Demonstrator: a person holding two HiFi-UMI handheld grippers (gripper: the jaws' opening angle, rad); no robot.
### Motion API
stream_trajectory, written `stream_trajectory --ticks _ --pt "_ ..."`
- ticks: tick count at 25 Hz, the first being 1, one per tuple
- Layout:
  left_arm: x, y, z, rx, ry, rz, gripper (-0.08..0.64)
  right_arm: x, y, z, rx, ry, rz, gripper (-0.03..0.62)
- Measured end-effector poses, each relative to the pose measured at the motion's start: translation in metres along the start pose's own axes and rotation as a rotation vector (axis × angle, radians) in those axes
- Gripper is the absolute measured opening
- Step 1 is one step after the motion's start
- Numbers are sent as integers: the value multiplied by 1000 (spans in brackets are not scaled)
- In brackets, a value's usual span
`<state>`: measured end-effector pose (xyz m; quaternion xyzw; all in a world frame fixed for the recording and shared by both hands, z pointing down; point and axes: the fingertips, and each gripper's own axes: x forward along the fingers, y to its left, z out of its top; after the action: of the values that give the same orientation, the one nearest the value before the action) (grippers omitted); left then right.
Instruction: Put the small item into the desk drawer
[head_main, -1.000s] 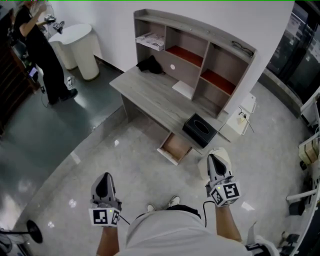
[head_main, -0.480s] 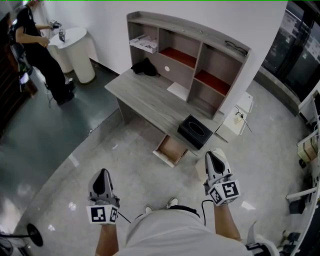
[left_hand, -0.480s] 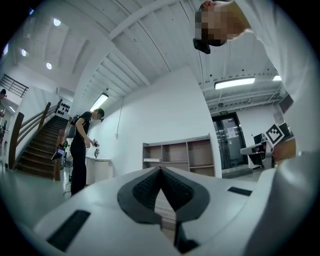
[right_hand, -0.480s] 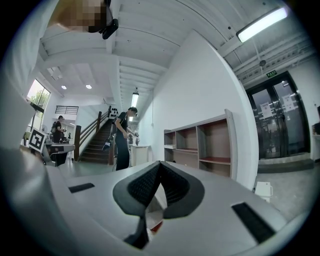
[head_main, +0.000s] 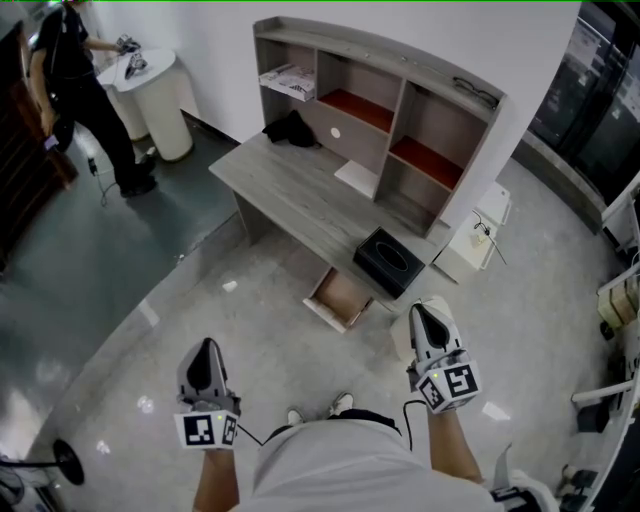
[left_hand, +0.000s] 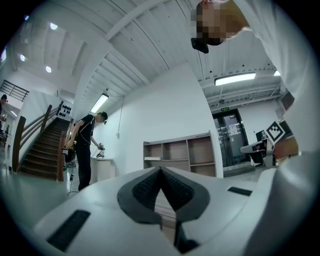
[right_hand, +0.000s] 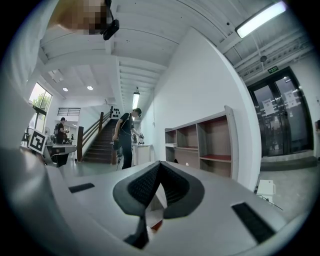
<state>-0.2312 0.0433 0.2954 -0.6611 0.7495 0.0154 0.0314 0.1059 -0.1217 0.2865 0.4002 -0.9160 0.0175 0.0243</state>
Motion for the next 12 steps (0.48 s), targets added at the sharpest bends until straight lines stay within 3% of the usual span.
stream_trajectory --ticks 12 --pt "22 -45 -1 40 -11 -17 17 -7 -30 1 -57 -27 56 23"
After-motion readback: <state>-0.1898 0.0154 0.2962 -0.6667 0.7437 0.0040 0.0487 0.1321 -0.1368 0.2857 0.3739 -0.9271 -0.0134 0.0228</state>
